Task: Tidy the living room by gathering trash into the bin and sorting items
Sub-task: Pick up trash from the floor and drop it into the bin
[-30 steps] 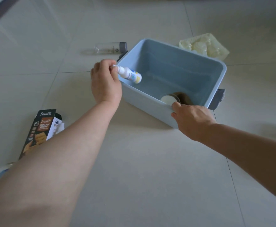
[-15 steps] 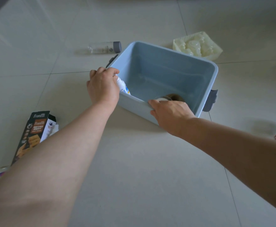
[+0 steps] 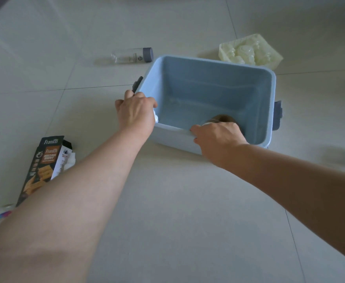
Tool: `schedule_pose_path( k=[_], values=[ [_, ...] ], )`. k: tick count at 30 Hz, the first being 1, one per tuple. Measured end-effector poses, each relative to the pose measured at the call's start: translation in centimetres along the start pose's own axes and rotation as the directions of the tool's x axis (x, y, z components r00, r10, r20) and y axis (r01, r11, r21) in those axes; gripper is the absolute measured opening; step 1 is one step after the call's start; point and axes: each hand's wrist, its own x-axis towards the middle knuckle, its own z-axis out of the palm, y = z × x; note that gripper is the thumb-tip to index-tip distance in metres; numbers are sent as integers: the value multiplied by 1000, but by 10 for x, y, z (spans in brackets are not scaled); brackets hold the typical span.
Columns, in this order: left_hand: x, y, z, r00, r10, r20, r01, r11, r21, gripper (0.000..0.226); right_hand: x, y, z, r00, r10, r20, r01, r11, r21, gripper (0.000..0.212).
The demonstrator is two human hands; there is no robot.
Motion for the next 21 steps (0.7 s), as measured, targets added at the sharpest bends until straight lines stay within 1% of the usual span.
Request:
schedule_pose_path(
  k=[3,6,8,10,13,15,18,21],
  values=[
    [1,-2,-1,999,-5,36,5,1000,11,39,6,3,-4,997,73,-8,-73,997,-14,19],
    [3,-4,-1,998,-61,24,62,996,-68,42,10,3,-5,995,99,-14,-99,994,-46,18],
    [5,-10,-2,991,-128,-44,119,979,-165,44,13,-1,-3,997,75,-26,-76,996,-40,20],
    [5,-19,-2,974,-203,-97,175,954,-244,43,16,-9,0,998,35,-45,-34,999,21,26],
    [1,-34,-1,945,-296,-141,236,913,-333,44,22,-22,-1,996,-12,-85,20,996,92,30],
    [-4,-45,0,924,-345,-166,264,888,-377,44,29,-31,-4,994,-42,-96,53,992,110,37],
    [-14,-69,6,911,-386,-148,299,862,-408,43,37,-43,-5,992,-70,-104,83,989,122,38],
    [-30,-101,16,892,-441,-101,370,840,-397,43,40,-49,0,992,-56,-111,72,986,149,39]
  ],
)
